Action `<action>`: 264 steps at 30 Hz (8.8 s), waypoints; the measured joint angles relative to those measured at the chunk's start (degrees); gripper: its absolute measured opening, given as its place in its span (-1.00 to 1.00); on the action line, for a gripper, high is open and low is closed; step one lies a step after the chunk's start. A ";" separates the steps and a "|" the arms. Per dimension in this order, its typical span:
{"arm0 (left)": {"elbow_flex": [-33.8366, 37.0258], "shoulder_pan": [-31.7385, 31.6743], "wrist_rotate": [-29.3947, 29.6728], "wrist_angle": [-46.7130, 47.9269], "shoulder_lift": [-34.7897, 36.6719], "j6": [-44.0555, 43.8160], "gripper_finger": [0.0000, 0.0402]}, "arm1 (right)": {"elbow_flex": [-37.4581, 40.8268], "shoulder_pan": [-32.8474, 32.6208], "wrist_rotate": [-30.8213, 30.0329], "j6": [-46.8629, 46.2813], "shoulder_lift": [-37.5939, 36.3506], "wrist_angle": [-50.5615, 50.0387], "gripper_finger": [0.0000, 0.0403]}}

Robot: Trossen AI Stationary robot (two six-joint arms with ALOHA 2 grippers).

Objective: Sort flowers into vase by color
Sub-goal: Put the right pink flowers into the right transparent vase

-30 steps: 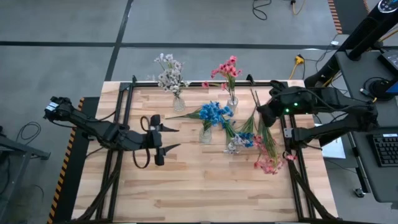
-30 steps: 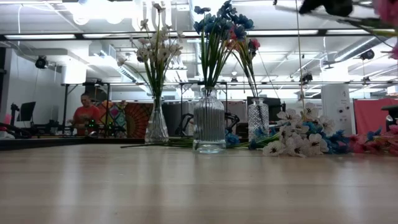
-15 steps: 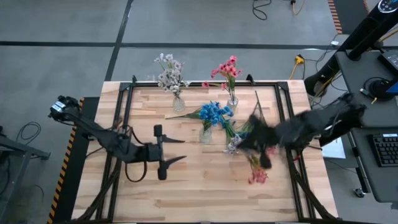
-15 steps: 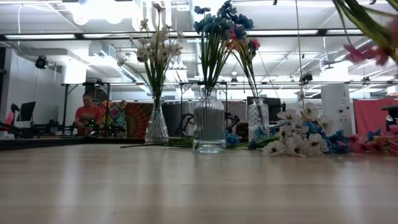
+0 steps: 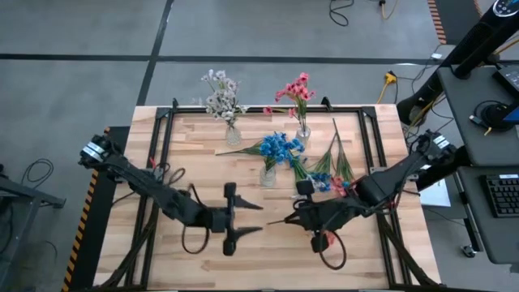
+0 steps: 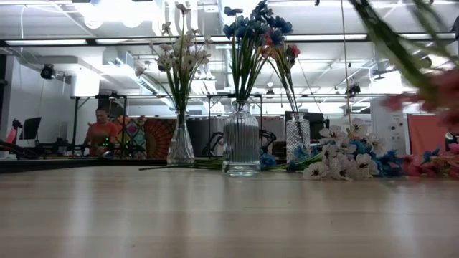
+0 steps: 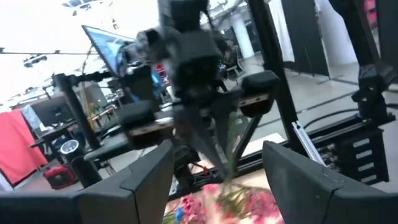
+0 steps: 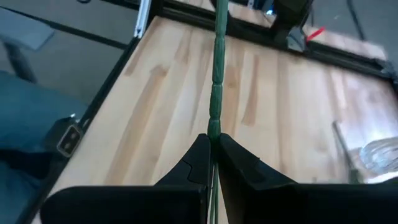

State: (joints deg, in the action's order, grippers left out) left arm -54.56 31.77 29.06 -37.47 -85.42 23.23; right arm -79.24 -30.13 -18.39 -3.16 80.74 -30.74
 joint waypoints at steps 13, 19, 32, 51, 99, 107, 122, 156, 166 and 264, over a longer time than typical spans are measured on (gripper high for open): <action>-6.56 0.00 0.35 0.05 -6.57 6.10 -0.32 | -2.56 0.02 -0.22 2.74 2.32 -0.30 -0.94; -6.54 0.00 0.30 0.08 -6.37 6.76 -0.89 | -2.54 0.02 -0.29 2.74 2.31 -0.33 -0.94; -6.49 0.21 0.43 0.02 -6.29 11.62 -0.99 | -2.43 0.04 -1.75 -1.55 0.00 -0.40 -0.75; -6.41 -0.22 0.39 -4.67 -4.62 27.76 -1.00 | 7.92 -6.21 -6.23 -31.57 -6.99 16.87 -0.05; -6.49 10.22 4.46 -7.34 -10.70 26.28 -0.89 | 8.89 -10.87 -36.97 -15.09 29.57 114.52 -0.81; -6.43 10.42 7.60 -4.51 -10.70 13.39 -0.67 | 9.02 -12.50 -42.05 -5.28 23.82 100.98 -0.94; -6.43 9.91 0.52 6.48 -5.28 -10.55 -0.44 | -4.68 -5.80 -45.74 -64.64 0.60 -32.70 -0.94; -6.38 -9.18 -13.53 22.22 7.69 -8.27 -0.55 | 9.21 20.28 -21.76 -13.74 -29.31 -11.64 -0.94; -6.36 -16.04 -17.90 6.53 -0.77 -7.97 -0.54 | 23.13 20.28 2.23 -2.15 -36.38 20.74 -0.94; -23.73 -20.80 -15.06 -6.30 -25.52 -10.76 -0.73 | 43.25 20.26 27.85 2.49 -12.29 102.18 -0.94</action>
State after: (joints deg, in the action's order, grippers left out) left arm -78.29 10.97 14.00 -43.77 -110.93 12.47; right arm -35.99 -9.87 9.46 -0.67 68.45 71.44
